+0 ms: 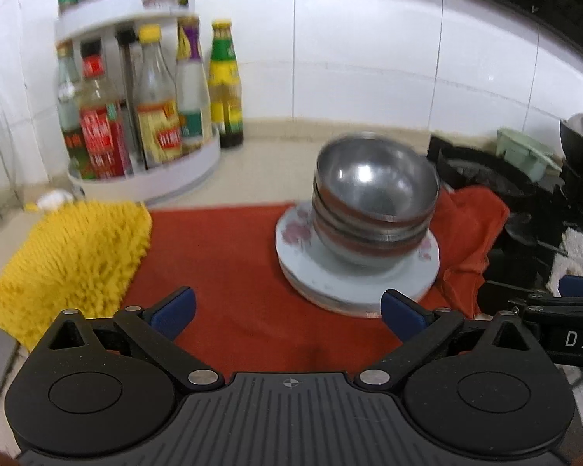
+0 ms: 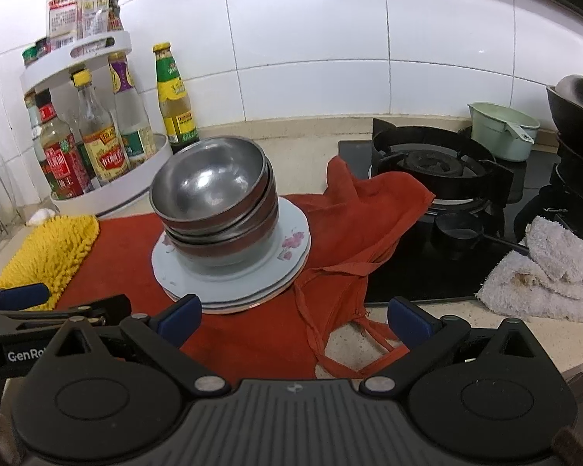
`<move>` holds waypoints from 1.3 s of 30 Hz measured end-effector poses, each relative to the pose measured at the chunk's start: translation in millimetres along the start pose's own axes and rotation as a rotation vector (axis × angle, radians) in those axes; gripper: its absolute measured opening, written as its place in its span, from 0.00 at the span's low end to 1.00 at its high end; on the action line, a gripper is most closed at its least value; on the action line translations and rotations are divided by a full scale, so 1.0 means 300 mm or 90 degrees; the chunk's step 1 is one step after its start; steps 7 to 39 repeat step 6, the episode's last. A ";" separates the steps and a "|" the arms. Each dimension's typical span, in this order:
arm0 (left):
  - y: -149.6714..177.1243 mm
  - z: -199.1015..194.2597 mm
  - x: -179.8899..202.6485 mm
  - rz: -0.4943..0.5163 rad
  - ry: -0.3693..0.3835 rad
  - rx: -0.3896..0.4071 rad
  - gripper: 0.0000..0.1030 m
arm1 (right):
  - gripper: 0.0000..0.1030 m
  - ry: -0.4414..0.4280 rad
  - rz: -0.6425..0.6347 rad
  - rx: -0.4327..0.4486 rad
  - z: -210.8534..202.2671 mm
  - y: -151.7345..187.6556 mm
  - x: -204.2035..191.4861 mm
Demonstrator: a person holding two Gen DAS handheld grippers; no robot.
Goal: Organize plates and bowls
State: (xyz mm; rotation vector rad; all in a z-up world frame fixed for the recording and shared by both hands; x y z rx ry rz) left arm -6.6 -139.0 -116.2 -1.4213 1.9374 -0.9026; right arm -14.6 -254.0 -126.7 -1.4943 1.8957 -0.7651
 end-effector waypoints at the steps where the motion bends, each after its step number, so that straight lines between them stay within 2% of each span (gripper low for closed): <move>1: -0.010 -0.014 0.003 0.003 -0.006 0.020 1.00 | 0.96 -0.003 0.003 0.006 -0.007 -0.005 0.000; 4: -0.036 -0.049 0.006 0.013 -0.026 0.075 1.00 | 0.96 -0.010 0.007 0.028 -0.026 -0.022 0.001; 6: -0.053 -0.080 0.016 0.043 -0.059 0.122 1.00 | 0.96 -0.016 0.007 0.040 -0.036 -0.032 -0.001; 39: -0.053 -0.080 0.016 0.043 -0.059 0.122 1.00 | 0.96 -0.016 0.007 0.040 -0.036 -0.032 -0.001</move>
Point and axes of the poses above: each gripper's, at about its wrist camera, not at the fingertips, and z roughly the way its jaws point, x to its right, y to its underside, the point moved 9 cm from there along z, roughly the way its jaws point, and after that the axes turned 1 degree about -x, right-handed, at the moved point
